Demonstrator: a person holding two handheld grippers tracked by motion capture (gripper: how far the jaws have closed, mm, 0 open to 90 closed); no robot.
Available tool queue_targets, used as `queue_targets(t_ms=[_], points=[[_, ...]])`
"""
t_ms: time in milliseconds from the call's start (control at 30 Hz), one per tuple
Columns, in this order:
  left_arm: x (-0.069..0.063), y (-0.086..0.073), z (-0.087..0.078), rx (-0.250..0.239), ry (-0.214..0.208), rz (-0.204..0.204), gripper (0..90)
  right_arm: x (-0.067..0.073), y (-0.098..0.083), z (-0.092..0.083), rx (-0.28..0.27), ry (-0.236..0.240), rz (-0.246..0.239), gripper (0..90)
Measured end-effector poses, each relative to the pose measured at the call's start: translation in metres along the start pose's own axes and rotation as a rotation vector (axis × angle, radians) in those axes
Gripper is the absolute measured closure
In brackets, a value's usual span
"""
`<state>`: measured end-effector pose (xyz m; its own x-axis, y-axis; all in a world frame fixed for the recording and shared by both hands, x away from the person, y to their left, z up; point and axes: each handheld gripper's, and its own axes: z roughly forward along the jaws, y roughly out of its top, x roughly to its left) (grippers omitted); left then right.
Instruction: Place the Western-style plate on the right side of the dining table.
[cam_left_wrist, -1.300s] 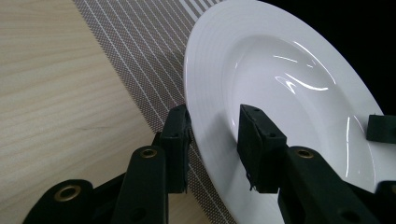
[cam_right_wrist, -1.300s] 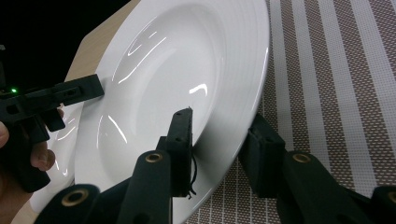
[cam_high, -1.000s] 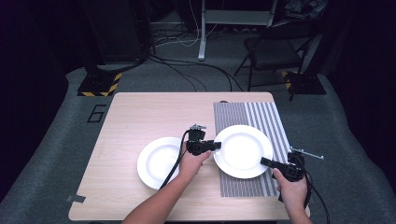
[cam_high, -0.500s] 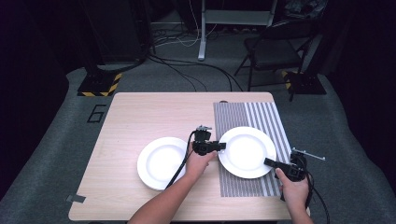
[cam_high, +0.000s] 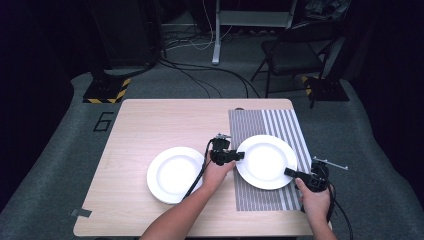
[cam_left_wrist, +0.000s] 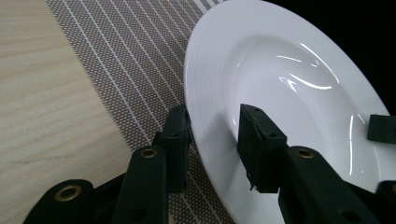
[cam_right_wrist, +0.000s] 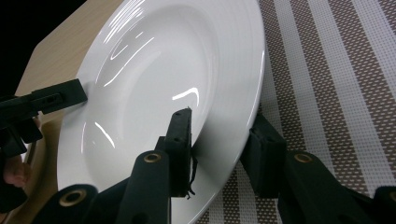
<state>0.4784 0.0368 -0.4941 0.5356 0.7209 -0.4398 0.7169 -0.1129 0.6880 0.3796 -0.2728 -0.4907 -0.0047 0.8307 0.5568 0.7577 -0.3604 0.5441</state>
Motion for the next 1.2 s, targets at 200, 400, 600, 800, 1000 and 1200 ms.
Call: queue_targets(t_ms=[200, 400, 600, 800, 1000, 1200], points=[[-0.003, 0.006, 0.004, -0.017, 0.026, 0.013, 64.3, 0.000, 0.005, 0.006, -0.015, -0.029, 0.009, 64.5], [-0.007, 0.009, 0.010, -0.018, 0.051, 0.023, 63.7, -0.001, 0.009, 0.009, -0.027, -0.057, 0.015, 64.0], [-0.011, 0.011, 0.015, -0.026, 0.089, 0.057, 62.8, -0.002, 0.009, 0.012, -0.029, -0.075, 0.014, 63.4], [-0.008, 0.012, 0.019, -0.017, 0.097, 0.040, 62.6, 0.000, 0.011, 0.015, -0.032, -0.092, 0.006, 63.2], [-0.007, 0.012, 0.021, -0.017, 0.103, 0.039, 62.3, 0.003, 0.012, 0.016, -0.035, -0.107, 0.000, 63.2], [-0.007, 0.012, 0.023, -0.013, 0.094, 0.036, 62.2, 0.002, 0.013, 0.016, -0.036, -0.117, -0.006, 62.8]])
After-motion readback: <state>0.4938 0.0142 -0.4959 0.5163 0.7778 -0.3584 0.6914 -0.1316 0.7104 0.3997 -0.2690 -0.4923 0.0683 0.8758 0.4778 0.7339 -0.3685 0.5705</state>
